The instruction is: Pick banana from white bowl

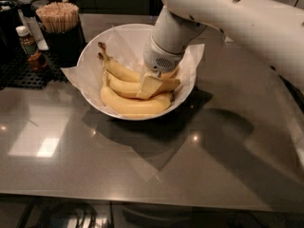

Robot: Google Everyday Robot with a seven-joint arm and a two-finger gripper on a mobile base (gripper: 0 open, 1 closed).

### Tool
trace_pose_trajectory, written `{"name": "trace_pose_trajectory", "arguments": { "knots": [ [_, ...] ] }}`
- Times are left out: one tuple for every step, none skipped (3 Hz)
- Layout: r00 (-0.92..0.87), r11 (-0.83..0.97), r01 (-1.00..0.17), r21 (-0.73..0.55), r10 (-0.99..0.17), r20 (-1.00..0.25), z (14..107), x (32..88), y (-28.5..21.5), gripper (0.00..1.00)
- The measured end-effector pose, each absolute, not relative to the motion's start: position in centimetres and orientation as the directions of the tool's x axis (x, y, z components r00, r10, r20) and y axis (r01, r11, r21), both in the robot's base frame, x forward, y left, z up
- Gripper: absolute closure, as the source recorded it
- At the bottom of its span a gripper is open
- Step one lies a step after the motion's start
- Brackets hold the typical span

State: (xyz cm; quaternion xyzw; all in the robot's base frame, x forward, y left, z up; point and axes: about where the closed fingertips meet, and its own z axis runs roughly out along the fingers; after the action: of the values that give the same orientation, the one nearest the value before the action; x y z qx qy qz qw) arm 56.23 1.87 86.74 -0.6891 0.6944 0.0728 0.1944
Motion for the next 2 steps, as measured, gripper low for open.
{"name": "trace_pose_trajectory", "arguments": {
  "knots": [
    [0.025,0.040,-0.985,-0.167,-0.929,-0.370,86.74,56.22,1.87,1.00],
    [0.025,0.040,-0.985,-0.167,-0.929,-0.370,86.74,56.23,1.87,0.81]
  ]
}}
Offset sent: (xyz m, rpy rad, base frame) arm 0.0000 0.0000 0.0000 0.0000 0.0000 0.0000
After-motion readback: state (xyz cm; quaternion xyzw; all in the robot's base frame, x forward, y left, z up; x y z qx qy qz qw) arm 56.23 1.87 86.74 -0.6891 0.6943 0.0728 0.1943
